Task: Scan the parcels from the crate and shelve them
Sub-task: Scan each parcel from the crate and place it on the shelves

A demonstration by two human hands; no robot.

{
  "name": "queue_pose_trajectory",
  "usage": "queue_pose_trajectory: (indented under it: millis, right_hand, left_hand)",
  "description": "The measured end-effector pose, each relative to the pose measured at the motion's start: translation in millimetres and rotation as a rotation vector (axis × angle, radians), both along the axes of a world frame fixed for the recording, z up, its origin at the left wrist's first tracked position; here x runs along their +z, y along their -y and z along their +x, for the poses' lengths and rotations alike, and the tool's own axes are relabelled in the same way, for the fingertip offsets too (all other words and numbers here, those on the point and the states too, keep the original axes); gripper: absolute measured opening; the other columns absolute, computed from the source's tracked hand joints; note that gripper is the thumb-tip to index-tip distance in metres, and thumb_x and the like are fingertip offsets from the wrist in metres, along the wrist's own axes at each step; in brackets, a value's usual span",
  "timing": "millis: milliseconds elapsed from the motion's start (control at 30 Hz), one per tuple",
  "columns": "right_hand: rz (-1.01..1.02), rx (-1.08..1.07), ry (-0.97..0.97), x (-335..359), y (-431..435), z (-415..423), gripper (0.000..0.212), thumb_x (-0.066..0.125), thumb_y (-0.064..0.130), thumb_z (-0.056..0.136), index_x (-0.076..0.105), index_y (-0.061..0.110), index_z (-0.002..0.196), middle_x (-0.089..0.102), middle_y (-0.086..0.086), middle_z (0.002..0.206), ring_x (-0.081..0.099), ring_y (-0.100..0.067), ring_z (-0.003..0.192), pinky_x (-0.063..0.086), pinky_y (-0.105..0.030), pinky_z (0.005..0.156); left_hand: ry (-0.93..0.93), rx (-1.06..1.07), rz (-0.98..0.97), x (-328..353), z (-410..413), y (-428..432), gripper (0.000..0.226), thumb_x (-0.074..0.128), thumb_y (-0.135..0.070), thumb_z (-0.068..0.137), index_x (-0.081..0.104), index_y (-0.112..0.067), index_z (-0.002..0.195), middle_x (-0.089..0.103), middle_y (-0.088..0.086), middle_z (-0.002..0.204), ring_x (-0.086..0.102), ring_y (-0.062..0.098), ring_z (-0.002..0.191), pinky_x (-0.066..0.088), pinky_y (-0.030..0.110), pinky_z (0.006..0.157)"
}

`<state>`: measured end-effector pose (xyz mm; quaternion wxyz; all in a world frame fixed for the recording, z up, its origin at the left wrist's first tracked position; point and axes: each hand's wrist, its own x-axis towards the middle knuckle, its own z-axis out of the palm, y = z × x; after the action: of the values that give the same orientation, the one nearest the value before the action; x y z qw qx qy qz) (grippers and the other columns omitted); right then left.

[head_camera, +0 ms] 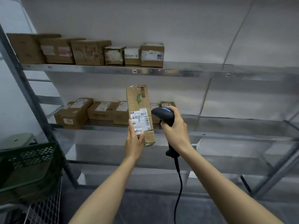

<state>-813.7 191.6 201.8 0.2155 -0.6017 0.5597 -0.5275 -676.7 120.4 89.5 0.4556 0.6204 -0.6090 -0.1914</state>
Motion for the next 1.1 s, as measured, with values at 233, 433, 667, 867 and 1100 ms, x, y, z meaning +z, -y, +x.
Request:
queue_pose_trajectory:
  millis: [233, 433, 667, 867, 1100]
  right_hand:
    - [-0.018, -0.022, 0.021, 4, -11, -34, 0.052, 0.054, 0.001, 0.085, 0.046, 0.032, 0.125, 0.06, 0.001, 0.106, 0.055, -0.015, 0.088, 0.037, 0.003, 0.061]
    - [0.012, -0.044, 0.003, -1, -17, -39, 0.05, 0.055, 0.002, 0.084, 0.046, 0.031, 0.124, 0.06, 0.003, 0.103, 0.055, -0.014, 0.088, 0.036, 0.002, 0.062]
    - [0.047, -0.05, -0.041, -7, -16, -31, 0.047, 0.053, 0.004, 0.084, 0.048, 0.032, 0.121, 0.062, 0.006, 0.103, 0.055, -0.014, 0.089, 0.036, -0.002, 0.062]
    - [0.053, -0.066, -0.048, -9, -15, -29, 0.047, 0.054, 0.003, 0.086, 0.046, 0.032, 0.122, 0.061, 0.006, 0.104, 0.055, -0.013, 0.089, 0.037, 0.0, 0.061]
    - [0.057, -0.065, -0.046, -8, -14, -25, 0.047, 0.055, 0.003, 0.086, 0.046, 0.031, 0.123, 0.06, 0.005, 0.108, 0.055, -0.014, 0.094, 0.037, -0.003, 0.065]
  left_hand:
    - [0.03, -0.044, 0.003, 7, -37, -6, 0.07, 0.041, -0.034, 0.099, -0.001, -0.025, 0.153, 0.027, 0.003, 0.155, 0.045, 0.028, 0.125, 0.04, 0.033, 0.081]
    - [0.065, -0.092, 0.013, 5, -44, -2, 0.07, 0.041, -0.038, 0.099, -0.002, -0.027, 0.153, 0.024, 0.0, 0.156, 0.046, 0.027, 0.125, 0.041, 0.034, 0.082]
    - [0.062, -0.156, 0.003, 0, -44, 2, 0.071, 0.044, -0.035, 0.099, 0.001, -0.023, 0.153, 0.027, 0.004, 0.155, 0.046, 0.03, 0.124, 0.042, 0.035, 0.083]
    - [0.065, -0.177, 0.01, -1, -42, 4, 0.069, 0.042, -0.036, 0.1, 0.0, -0.024, 0.153, 0.029, 0.004, 0.154, 0.049, 0.031, 0.122, 0.045, 0.039, 0.085]
    - [0.046, -0.199, 0.01, 1, -41, 4, 0.068, 0.04, -0.034, 0.1, -0.002, -0.025, 0.153, 0.032, 0.004, 0.151, 0.05, 0.025, 0.119, 0.042, 0.031, 0.076]
